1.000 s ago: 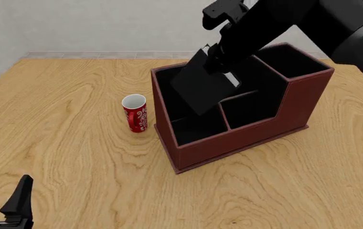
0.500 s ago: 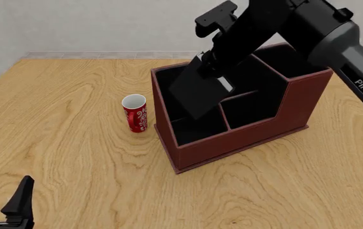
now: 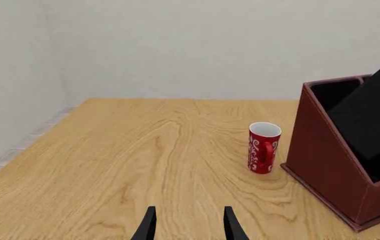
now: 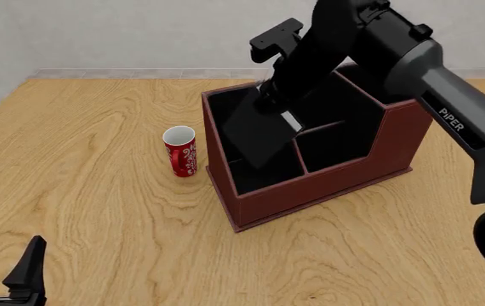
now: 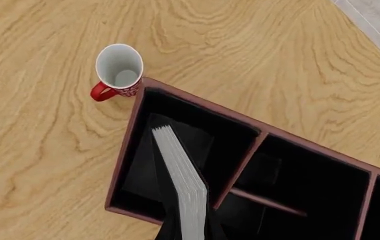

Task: Pick up the book and place it in the left compartment of the caddy.

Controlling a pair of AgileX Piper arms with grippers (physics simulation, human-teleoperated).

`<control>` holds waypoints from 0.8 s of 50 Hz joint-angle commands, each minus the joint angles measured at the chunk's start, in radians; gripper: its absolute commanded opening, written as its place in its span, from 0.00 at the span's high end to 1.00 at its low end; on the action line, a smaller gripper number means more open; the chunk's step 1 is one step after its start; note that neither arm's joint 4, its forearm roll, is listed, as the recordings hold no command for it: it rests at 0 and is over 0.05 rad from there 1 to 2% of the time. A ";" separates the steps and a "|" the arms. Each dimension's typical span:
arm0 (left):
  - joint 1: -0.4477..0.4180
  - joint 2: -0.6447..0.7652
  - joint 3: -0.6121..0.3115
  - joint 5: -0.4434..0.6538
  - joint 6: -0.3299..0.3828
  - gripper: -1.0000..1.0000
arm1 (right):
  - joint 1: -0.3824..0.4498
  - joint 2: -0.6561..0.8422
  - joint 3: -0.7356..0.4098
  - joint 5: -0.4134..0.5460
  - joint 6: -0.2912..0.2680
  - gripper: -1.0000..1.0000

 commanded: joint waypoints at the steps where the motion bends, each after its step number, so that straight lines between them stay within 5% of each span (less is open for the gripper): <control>1: -0.001 0.000 0.000 0.002 0.003 0.00 | 0.006 0.011 -0.006 -0.001 0.036 1.00; 40: 0.000 0.000 0.000 0.004 0.008 0.00 | 0.009 0.012 0.160 -0.131 0.084 1.00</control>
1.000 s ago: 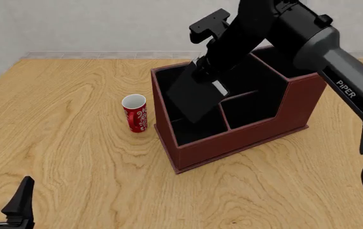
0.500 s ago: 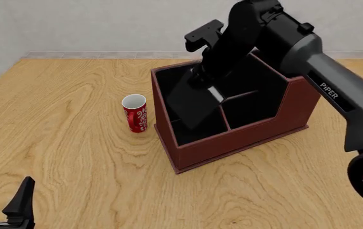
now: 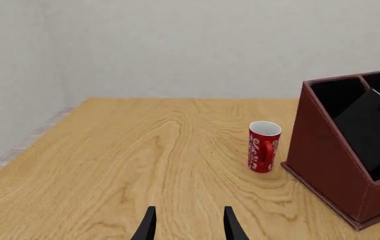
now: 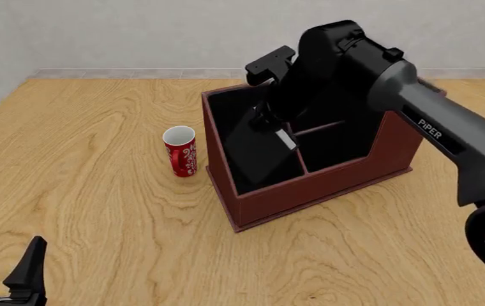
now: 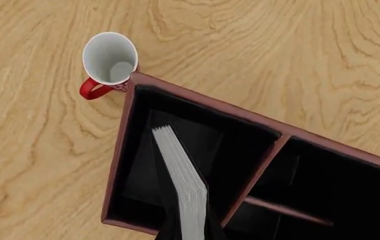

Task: Pick up the book and place it in the left compartment of the caddy.

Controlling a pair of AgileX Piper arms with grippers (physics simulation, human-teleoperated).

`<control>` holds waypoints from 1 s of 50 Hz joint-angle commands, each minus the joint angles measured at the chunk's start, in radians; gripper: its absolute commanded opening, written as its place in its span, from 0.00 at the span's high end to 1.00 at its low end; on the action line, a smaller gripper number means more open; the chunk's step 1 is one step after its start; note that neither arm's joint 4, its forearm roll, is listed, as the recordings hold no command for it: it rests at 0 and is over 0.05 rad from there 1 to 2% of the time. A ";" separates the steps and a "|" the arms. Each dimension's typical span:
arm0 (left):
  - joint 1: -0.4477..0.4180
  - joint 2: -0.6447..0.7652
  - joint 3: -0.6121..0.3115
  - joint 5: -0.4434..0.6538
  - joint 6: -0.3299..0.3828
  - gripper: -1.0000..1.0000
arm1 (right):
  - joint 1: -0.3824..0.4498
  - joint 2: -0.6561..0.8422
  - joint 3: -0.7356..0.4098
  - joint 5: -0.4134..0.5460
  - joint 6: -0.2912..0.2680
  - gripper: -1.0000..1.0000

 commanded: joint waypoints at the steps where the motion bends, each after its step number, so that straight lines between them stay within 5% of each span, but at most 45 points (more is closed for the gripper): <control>1: 0.002 0.000 0.000 0.000 0.002 0.00 | 0.008 -0.008 0.028 -0.033 0.040 1.00; 23: 0.002 0.000 0.000 0.004 0.002 0.00 | 0.000 0.000 0.018 -0.037 0.040 1.00; 24: 0.001 0.000 0.000 0.004 0.003 0.00 | 0.002 -0.001 0.019 -0.036 0.041 0.00; 50: 0.001 0.000 0.000 0.006 0.005 0.00 | 0.013 -0.010 0.001 -0.019 0.049 0.00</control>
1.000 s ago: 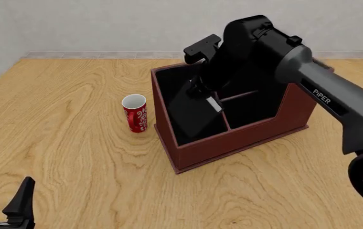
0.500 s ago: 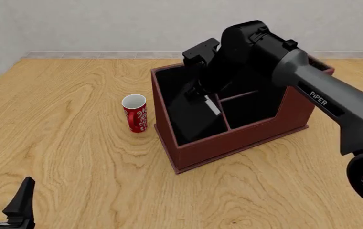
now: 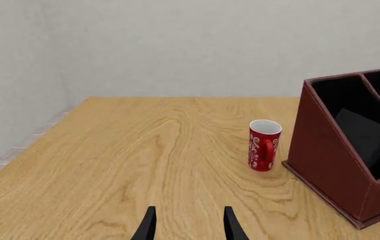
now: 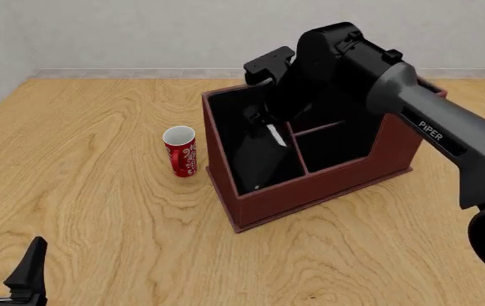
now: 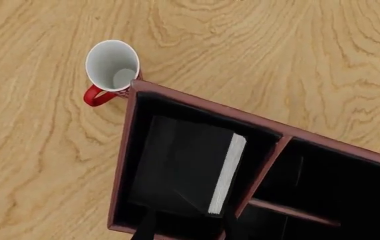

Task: Pick up the book and place it in the left compartment of the caddy.

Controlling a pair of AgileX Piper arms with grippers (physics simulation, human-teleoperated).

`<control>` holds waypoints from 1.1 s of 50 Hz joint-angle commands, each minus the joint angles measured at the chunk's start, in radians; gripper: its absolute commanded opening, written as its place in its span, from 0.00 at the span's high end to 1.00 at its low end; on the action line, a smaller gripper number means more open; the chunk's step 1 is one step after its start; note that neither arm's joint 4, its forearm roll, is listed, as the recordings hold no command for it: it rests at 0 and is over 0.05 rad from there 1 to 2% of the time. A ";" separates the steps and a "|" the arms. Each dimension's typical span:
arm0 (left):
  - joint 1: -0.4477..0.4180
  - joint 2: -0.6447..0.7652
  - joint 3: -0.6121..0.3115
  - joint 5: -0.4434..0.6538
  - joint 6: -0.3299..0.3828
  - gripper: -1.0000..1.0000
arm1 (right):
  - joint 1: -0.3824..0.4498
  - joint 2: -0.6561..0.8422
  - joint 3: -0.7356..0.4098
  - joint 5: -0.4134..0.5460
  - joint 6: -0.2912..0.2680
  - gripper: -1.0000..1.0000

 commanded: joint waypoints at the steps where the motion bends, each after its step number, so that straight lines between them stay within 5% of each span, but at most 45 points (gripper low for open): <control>1: 0.001 0.000 0.000 0.001 -0.001 0.00 | 0.003 0.000 -0.024 0.015 0.003 0.00; 15: -0.005 0.000 0.000 -0.009 -0.004 0.00 | -0.017 -0.014 -0.157 0.114 -0.022 0.00; 28: -0.010 0.000 0.000 -0.016 -0.005 0.00 | -0.038 -0.081 -0.134 0.126 -0.028 0.00; 55: -0.036 0.000 0.000 -0.036 0.004 0.00 | -0.008 -0.483 0.218 -0.010 0.092 0.00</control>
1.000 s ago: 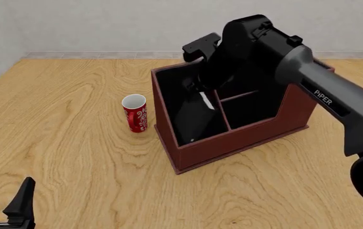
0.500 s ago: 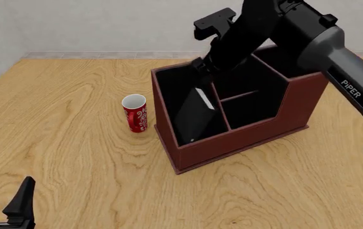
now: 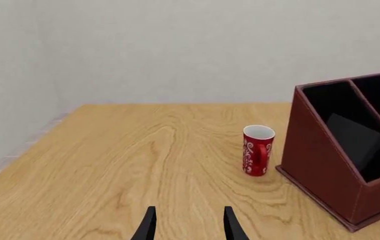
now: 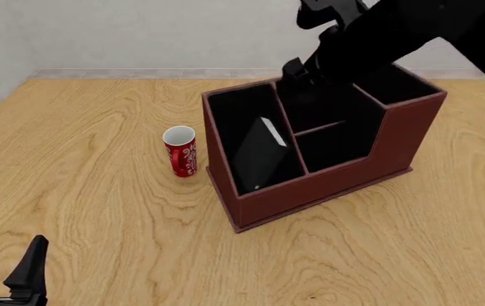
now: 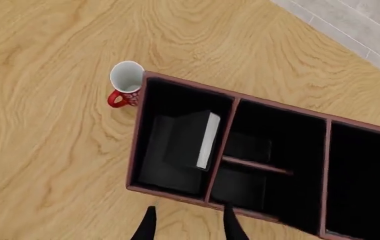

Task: Pick up the book and place it in the left compartment of the caddy.

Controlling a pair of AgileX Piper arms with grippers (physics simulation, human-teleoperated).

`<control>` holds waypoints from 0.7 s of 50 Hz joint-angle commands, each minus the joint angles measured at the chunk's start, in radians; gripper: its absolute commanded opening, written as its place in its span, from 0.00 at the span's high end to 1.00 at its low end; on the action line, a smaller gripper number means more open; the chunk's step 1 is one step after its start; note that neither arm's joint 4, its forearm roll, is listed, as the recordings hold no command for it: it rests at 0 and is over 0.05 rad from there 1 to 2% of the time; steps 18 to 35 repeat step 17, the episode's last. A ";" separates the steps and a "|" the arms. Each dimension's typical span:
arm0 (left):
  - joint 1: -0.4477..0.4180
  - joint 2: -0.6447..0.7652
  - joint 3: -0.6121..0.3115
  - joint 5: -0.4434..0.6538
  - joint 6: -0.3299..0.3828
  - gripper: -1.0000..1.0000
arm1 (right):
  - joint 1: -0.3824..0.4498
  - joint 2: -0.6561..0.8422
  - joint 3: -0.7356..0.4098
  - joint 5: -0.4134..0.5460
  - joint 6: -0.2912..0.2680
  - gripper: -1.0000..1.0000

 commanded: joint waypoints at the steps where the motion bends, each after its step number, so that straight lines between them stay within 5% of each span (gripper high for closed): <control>1: -0.012 0.000 0.000 -0.008 0.008 0.00 | 0.010 -0.174 0.151 -0.064 0.062 0.00; 14: -0.031 0.000 0.000 -0.018 0.020 0.00 | 0.027 -0.433 0.364 -0.165 0.153 0.00; 35: -0.034 0.000 -0.001 -0.019 0.022 0.00 | 0.008 -0.469 0.395 -0.185 0.135 0.00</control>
